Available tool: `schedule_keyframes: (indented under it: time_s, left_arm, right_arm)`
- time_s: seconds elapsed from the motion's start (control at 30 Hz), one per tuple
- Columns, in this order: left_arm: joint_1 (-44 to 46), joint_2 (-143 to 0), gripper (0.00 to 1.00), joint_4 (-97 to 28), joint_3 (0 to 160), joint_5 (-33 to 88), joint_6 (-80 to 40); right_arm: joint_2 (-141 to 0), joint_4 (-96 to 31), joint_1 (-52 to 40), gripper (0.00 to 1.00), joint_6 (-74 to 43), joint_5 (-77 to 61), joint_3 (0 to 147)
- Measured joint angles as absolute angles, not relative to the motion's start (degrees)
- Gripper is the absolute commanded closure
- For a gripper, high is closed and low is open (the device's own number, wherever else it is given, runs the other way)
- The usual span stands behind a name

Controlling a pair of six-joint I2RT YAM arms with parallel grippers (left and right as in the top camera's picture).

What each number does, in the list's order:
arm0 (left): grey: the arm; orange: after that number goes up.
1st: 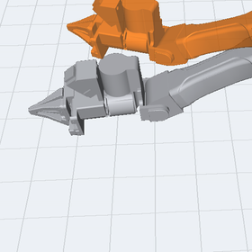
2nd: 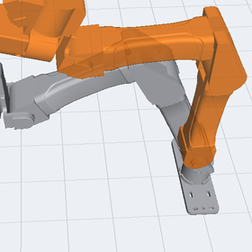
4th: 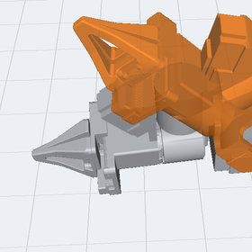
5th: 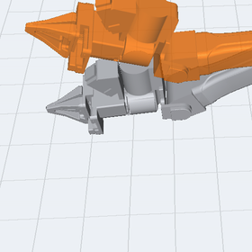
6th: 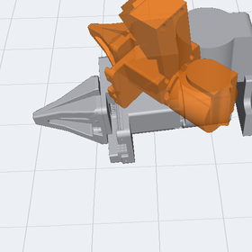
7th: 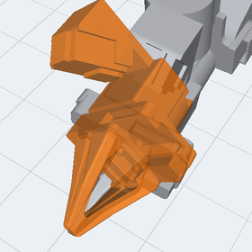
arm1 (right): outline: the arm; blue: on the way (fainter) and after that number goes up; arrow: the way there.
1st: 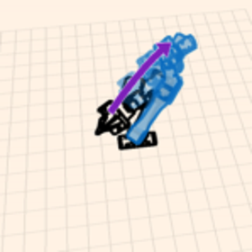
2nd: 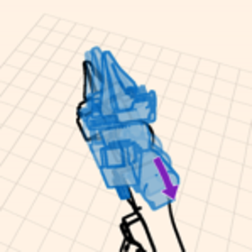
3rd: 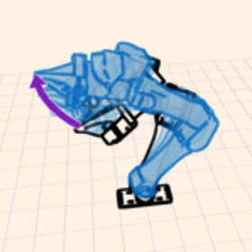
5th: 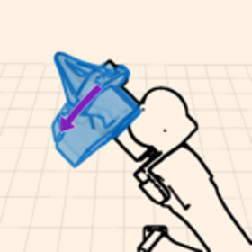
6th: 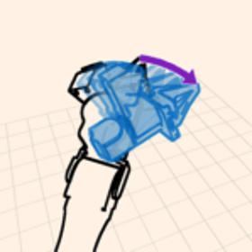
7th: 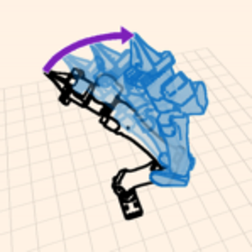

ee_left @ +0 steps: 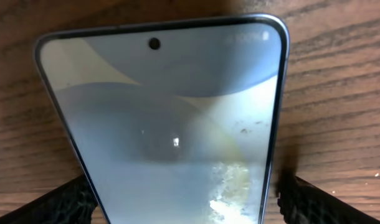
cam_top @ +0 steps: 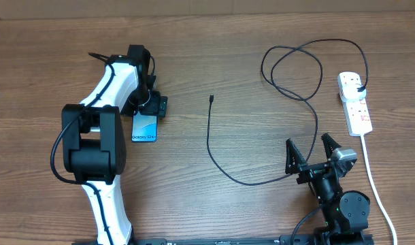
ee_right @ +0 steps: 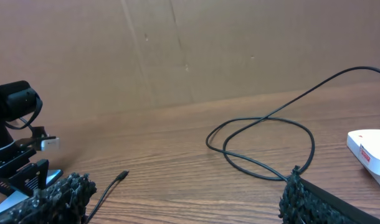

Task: Plug charger to phone and switch on socket
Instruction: 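Close the left gripper on the smartphone's top edge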

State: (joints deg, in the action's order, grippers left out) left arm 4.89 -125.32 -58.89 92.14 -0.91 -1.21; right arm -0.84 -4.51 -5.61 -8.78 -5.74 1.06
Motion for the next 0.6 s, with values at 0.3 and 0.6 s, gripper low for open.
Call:
schedule_keyframes:
  time_s: [0.3,0.6]
  left_arm:
    - [4.84,-124.01,0.23,-56.77,89.86,-0.93,-1.13]
    - [4.84,-123.76,0.31,-56.45,89.60,-1.10,-1.32]
  right_arm:
    - [-0.84,-4.51,-5.61,0.00,-8.80,-5.76,1.06]
    - [-0.84,-4.51,-5.61,0.00,-8.80,-5.76,1.06]
